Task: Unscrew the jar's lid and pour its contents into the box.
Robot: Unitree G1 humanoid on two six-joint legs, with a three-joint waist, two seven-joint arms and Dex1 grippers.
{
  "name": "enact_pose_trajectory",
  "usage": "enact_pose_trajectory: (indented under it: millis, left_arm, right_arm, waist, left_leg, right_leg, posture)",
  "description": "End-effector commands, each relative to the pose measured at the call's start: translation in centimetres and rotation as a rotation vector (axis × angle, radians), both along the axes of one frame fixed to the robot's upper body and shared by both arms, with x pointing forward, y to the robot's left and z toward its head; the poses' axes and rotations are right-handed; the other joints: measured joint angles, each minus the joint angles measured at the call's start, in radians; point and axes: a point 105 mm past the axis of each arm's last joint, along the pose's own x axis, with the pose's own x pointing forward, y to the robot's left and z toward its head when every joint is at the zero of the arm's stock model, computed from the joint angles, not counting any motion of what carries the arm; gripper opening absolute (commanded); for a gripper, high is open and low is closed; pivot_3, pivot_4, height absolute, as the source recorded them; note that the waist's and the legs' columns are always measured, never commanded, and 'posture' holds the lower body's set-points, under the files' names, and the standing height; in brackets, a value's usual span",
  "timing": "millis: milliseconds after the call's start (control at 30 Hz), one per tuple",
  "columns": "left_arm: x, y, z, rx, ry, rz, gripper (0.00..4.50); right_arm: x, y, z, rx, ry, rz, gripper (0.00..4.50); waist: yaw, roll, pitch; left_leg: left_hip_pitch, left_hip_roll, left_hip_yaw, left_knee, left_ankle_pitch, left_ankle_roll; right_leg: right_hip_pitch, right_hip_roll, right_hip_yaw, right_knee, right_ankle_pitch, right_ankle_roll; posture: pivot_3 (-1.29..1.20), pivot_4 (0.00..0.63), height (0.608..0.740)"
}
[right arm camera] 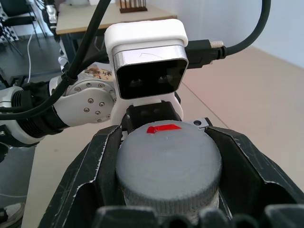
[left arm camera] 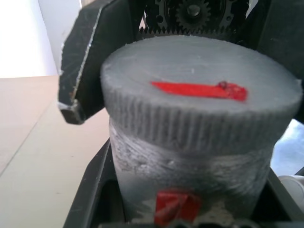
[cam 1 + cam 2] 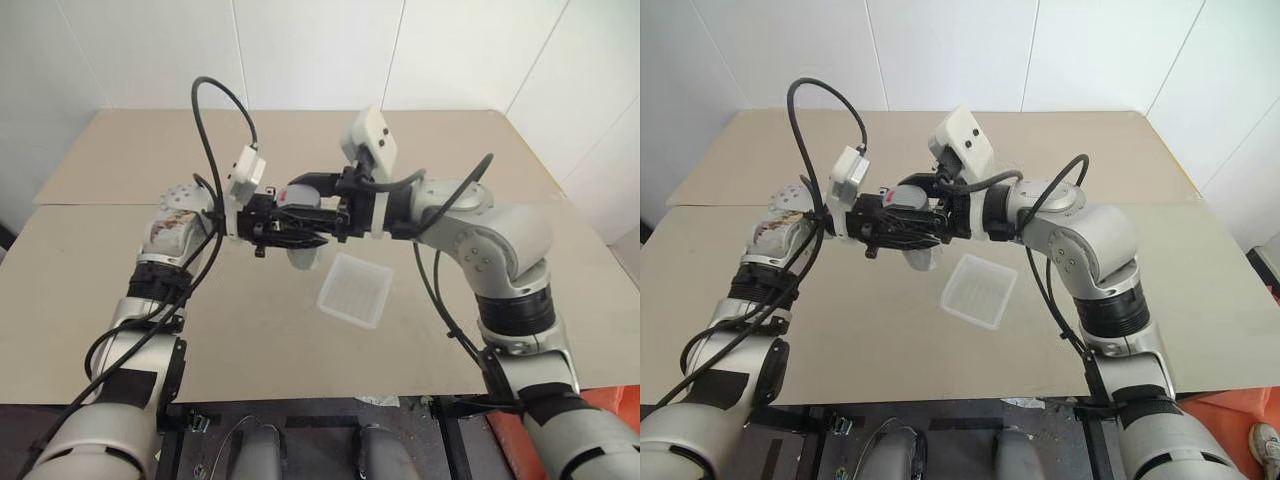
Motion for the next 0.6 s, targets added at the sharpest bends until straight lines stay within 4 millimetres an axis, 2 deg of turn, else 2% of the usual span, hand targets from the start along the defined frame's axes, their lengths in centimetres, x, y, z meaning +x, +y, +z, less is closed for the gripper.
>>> enact_pose_trajectory:
  millis: [33,167,267,400,500,600]
  left_arm:
    - [-1.2,0.1,1.0,0.0,-0.037,-0.059,1.91]
    - [-2.5,0.1,1.7,-0.013,-0.041,-0.124,1.91]
    - [-4.4,-0.1,2.2,-0.015,-0.041,-0.206,1.91]
    - [-5.6,-0.1,2.0,-0.003,-0.044,-0.244,1.91]
    - [-5.5,0.1,1.8,0.0,-0.046,-0.229,1.91]
    - [-5.0,0.7,1.7,-0.009,-0.042,-0.184,1.91]
  right_arm:
    - [-2.1,-0.8,1.9,0.065,-0.102,0.241,2.74]
    - [-4.0,-1.5,1.8,0.045,-0.08,0.623,2.74]
    - [-3.7,-0.7,1.1,-0.034,-0.061,0.809,2.74]
    - [-2.9,0.4,0.8,-0.069,-0.083,0.832,2.74]
    - [-2.3,0.7,0.9,-0.049,-0.105,0.819,2.74]
    - [-1.5,0.4,1.4,-0.018,-0.095,0.763,3.71]
  waist:
    - [0.0,0.0,0.0]
    - [0.001,0.001,0.0]
    - [-0.015,0.002,0.001]
    - [-0.027,0.002,0.001]
    - [-0.025,0.002,0.001]
    - [-0.018,0.002,0.001]
  left_leg:
    - [0.0,0.0,0.0,0.0,0.0,0.0]
    - [0.0,0.0,0.0,0.0,0.0,0.0]
    - [0.001,0.0,0.0,0.0,0.0,0.0]
    - [0.002,0.002,-0.001,-0.001,0.0,0.0]
    - [0.001,0.002,-0.001,0.0,0.0,0.0]
    - [0.001,0.002,-0.001,0.0,0.0,0.0]
  right_leg:
    - [0.0,0.0,0.0,0.0,0.0,0.0]
    - [0.0,0.0,0.0,0.0,0.0,0.0]
    - [0.0,0.0,0.0,0.0,0.0,0.0]
    - [0.0,0.002,0.001,0.001,0.0,0.0]
    - [0.0,0.002,0.001,0.001,0.0,0.0]
    - [0.0,0.002,0.0,0.001,0.0,0.0]
  posture:
    - [0.0,0.15,0.74]
    - [0.0,0.15,0.74]
    - [0.0,0.15,0.74]
    - [0.0,0.15,0.74]
    - [0.0,0.15,0.74]
    - [0.0,0.15,0.74]
